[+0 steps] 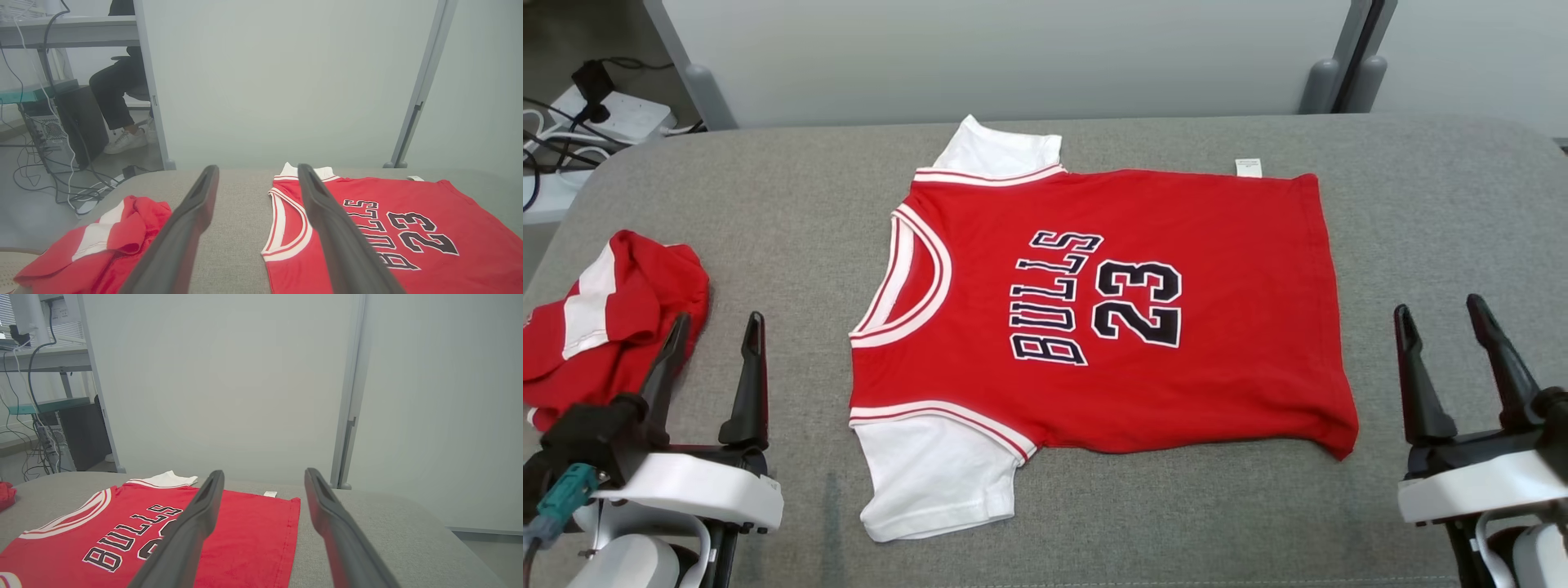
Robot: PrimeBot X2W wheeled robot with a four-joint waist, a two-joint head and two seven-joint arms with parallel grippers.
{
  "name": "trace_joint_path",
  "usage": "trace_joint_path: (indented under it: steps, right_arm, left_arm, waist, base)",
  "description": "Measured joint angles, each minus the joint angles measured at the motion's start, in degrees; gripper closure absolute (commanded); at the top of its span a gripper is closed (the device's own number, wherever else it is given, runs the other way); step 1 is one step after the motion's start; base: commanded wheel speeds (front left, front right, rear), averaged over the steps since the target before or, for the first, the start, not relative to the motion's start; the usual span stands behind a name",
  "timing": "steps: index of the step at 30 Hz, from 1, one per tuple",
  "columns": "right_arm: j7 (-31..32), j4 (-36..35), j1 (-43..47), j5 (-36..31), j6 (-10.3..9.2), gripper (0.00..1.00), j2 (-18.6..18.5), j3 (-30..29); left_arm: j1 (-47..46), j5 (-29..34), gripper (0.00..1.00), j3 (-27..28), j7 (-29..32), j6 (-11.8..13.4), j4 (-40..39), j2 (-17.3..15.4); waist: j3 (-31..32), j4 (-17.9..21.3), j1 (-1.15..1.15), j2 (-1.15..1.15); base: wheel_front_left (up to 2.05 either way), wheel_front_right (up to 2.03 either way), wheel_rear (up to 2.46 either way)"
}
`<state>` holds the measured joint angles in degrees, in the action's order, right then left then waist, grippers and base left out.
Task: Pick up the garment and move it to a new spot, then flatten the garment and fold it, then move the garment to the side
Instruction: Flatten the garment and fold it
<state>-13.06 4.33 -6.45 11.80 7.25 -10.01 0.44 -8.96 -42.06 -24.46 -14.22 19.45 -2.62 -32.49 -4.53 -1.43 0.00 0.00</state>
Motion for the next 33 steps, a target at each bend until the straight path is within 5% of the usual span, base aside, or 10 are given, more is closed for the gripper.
trace_joint_path:
  steps: [11, 14, 20, 33]
  right_arm:
    - [-1.1, 2.4, 6.7, -1.7, 0.0, 0.0, 2.5, 0.5]
    - [-1.1, 2.5, 8.0, -2.3, 0.0, 0.0, 2.7, 0.3]
    - [-1.1, 2.8, 8.7, -2.5, 0.0, 0.0, 2.8, 1.0]
    - [-1.1, 3.6, 10.5, -2.8, 0.0, 0.0, 2.9, 1.8]
  left_arm:
    - [5.7, 4.1, 0.0, 11.0, -0.2, -3.7, 5.5, 8.9]
    - [6.9, 7.2, 0.0, 13.3, -0.2, -6.4, 6.6, 11.1]
    - [7.6, 12.6, 0.0, 13.0, -0.2, -9.6, 9.0, 11.7]
    - [10.0, 15.4, 0.0, 12.7, -0.2, -11.9, 10.4, 12.2]
  waist:
    - [3.0, 0.1, 0.0, 0.0]
    - [4.0, -0.2, 0.0, 0.0]
    - [5.0, -0.3, 0.0, 0.0]
    - [5.8, -0.3, 0.0, 0.0]
  base:
    - [0.0, 0.0, 0.0]
    - [0.0, 0.0, 0.0]
    - [0.0, 0.0, 0.0]
    - [0.0, 0.0, 0.0]
